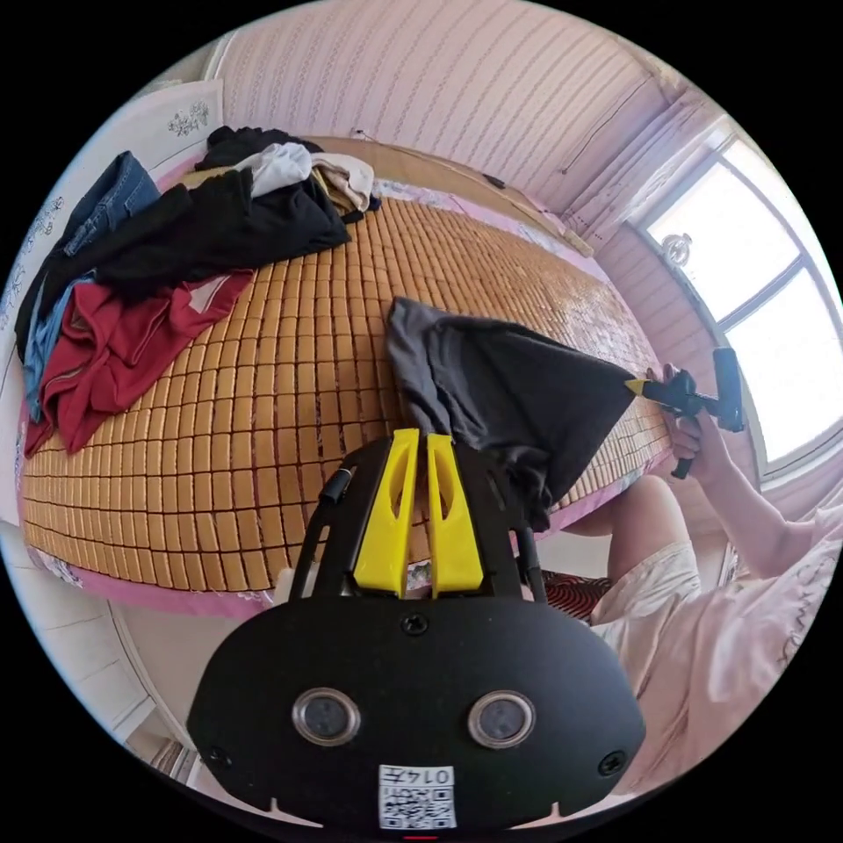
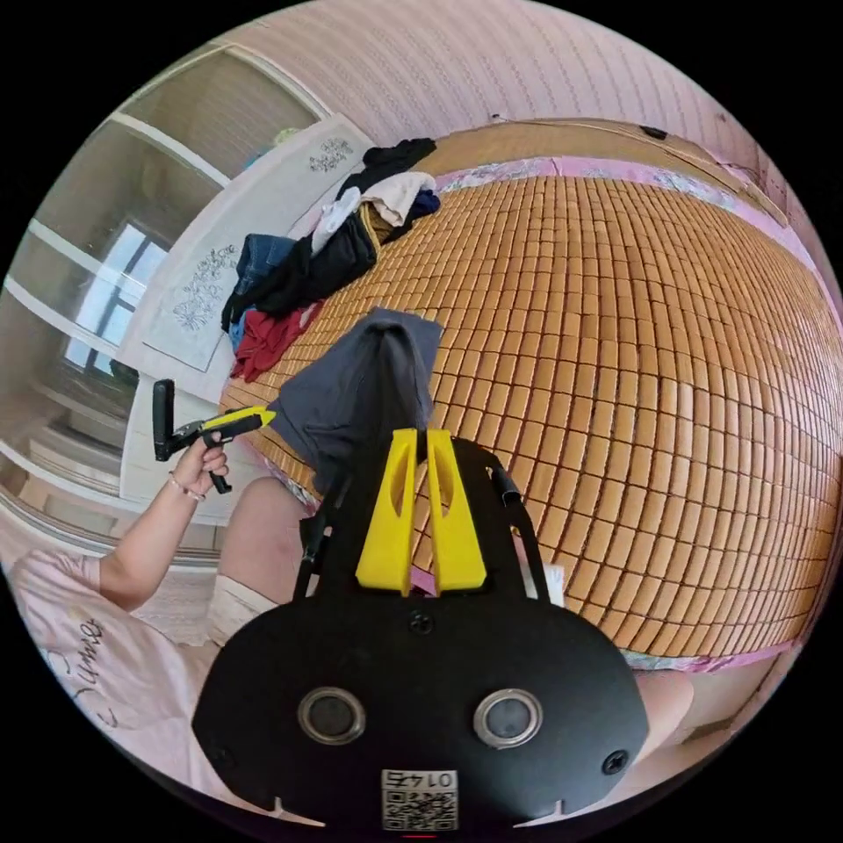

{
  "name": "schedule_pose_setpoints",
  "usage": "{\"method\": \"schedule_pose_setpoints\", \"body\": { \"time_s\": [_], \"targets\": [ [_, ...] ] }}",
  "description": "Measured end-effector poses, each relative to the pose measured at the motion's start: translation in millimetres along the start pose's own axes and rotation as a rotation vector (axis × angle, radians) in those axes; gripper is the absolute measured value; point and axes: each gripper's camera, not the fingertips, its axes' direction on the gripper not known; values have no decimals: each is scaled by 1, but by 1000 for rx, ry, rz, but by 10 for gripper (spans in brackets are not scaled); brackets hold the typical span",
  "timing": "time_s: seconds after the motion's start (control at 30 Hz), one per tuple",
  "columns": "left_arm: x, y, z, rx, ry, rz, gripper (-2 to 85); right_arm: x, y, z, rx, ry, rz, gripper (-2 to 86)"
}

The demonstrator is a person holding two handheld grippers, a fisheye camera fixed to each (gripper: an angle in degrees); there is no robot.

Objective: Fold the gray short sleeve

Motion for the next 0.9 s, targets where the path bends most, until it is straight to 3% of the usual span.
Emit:
{"method": "schedule_pose_setpoints", "body": {
  "time_s": [0.13,0.27,0.37,0.7,0.83,0.9],
  "targets": [
    [29,-9,-86,203,-4,80,-5,-2,-1,-102,273,-385,103,6],
    [40,-18,-179,382,58,48,-7,-19,2,-214,527,-576,86,7],
    [42,-9,-239,496,114,37,-8,-30,15,-287,655,-615,64,8],
    [98,54,-355,740,84,191,-9,-98,74,-434,746,-523,-155,7],
    [112,99,-399,921,227,241,-9,-119,114,-479,811,-627,-263,7],
    [123,114,-414,988,201,279,-9,-133,131,-502,833,-677,-345,7]
  ]
}}
